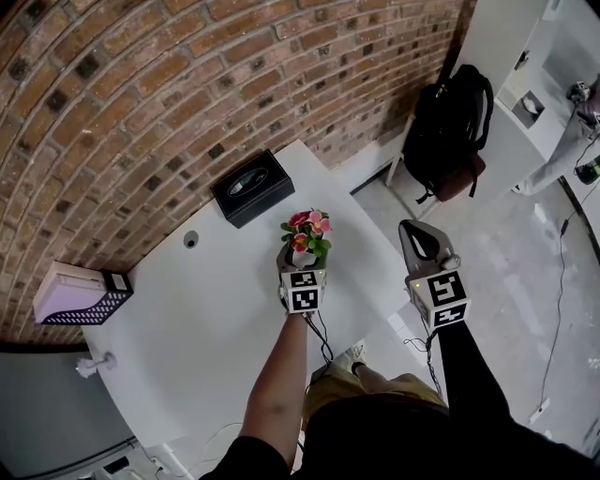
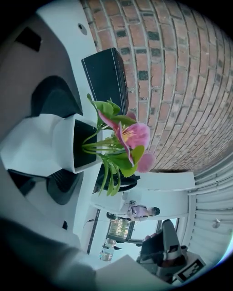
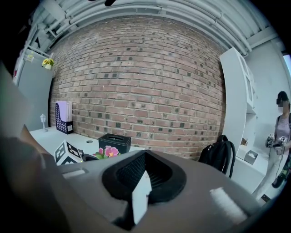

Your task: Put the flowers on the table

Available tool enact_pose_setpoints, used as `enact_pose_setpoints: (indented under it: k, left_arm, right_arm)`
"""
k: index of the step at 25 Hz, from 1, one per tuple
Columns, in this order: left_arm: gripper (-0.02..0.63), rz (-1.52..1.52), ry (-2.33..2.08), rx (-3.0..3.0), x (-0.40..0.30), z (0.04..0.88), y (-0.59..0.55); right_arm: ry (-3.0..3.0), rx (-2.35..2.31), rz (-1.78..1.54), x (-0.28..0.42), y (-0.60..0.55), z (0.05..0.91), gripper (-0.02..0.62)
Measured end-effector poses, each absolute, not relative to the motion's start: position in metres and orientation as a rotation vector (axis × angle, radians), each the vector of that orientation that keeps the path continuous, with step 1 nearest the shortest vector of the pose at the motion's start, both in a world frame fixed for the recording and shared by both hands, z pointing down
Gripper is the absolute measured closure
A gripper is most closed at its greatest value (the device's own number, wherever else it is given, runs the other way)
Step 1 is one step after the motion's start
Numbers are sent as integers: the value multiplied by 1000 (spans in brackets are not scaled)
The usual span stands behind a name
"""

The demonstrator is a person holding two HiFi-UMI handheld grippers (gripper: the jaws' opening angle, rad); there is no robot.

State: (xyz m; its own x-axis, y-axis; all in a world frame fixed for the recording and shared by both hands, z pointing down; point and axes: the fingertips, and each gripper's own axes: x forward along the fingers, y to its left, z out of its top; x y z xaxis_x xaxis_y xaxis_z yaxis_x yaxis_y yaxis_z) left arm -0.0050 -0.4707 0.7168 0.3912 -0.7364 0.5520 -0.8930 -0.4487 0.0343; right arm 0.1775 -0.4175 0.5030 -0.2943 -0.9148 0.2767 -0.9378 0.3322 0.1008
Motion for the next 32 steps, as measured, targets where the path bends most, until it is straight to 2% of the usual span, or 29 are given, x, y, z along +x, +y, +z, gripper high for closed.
enact_pose_setpoints:
  k: [15,32]
  left_arm:
    - [262,682,-1435,2375,-20,681,-439]
    - [264,574,-1644,2396,-55,539,-380]
  right_arm:
    - [-2398,1620,101,152,-402,492,595]
    - [-2557,1570,0,122,-382,443,595]
